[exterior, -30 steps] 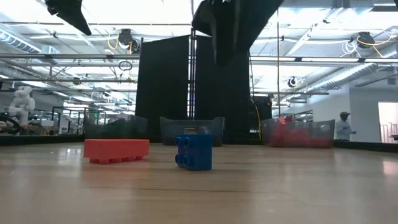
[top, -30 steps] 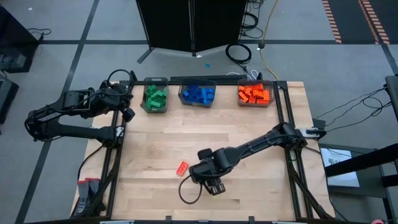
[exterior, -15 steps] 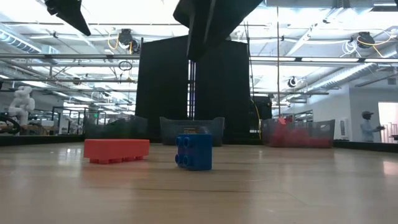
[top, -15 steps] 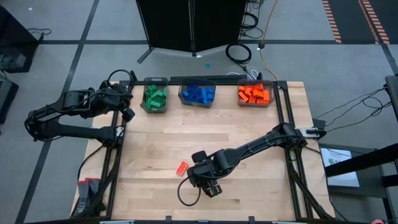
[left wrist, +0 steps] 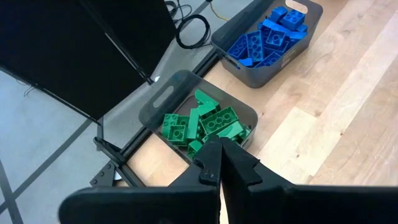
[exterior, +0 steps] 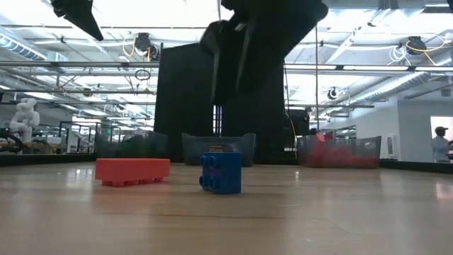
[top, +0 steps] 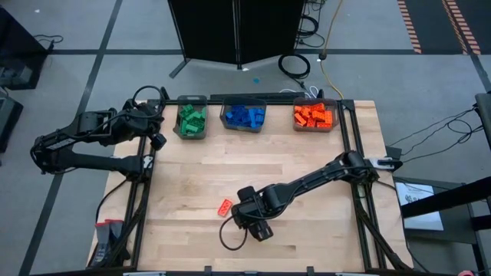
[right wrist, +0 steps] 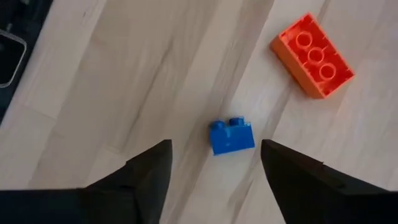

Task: Sort blocks
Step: Put the blue game piece into the middle black bin

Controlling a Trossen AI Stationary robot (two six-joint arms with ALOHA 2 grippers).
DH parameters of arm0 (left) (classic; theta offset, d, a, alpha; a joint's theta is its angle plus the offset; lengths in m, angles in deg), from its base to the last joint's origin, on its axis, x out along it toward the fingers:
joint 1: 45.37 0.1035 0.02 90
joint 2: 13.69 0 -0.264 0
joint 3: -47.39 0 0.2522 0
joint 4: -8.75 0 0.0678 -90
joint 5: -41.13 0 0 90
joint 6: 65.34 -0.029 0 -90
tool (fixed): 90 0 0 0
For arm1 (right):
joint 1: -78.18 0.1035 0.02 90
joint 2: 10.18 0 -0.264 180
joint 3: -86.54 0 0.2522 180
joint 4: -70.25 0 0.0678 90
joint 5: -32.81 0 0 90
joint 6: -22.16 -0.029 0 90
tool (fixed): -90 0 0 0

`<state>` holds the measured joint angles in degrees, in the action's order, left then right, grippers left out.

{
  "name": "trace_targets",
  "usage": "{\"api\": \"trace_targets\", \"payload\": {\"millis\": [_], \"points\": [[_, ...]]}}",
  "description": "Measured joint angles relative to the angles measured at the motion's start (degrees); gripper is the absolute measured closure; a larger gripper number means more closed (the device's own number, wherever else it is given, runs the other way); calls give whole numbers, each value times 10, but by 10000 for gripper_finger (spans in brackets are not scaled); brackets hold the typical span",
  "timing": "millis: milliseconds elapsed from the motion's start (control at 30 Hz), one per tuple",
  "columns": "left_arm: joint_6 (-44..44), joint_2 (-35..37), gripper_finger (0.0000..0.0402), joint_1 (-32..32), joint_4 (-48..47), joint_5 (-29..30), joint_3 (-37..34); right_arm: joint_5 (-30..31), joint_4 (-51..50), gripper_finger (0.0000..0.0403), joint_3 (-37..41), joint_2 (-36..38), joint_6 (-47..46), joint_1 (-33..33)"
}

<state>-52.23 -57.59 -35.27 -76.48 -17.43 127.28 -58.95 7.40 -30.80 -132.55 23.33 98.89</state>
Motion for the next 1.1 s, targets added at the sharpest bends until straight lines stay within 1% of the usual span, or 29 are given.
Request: {"api": "trace_targets", "payload": {"millis": [267, 400, 667, 833, 1100], "points": [[0, 0, 402, 0, 0, 0, 0, -3, 49, 114, 23, 1, 17, -17], [0, 0, 401, 0, 0, 0, 0, -15, 48, 98, 25, 1, 27, -25], [-2, 0, 402, 0, 0, 0, 0, -16, 49, 94, 24, 1, 35, -30], [-2, 0, 401, 0, 0, 0, 0, -32, 91, 94, 51, 1, 27, -30], [-1, 0, 401, 0, 0, 0, 0, -42, 107, 94, 65, 1, 21, -31]]}}
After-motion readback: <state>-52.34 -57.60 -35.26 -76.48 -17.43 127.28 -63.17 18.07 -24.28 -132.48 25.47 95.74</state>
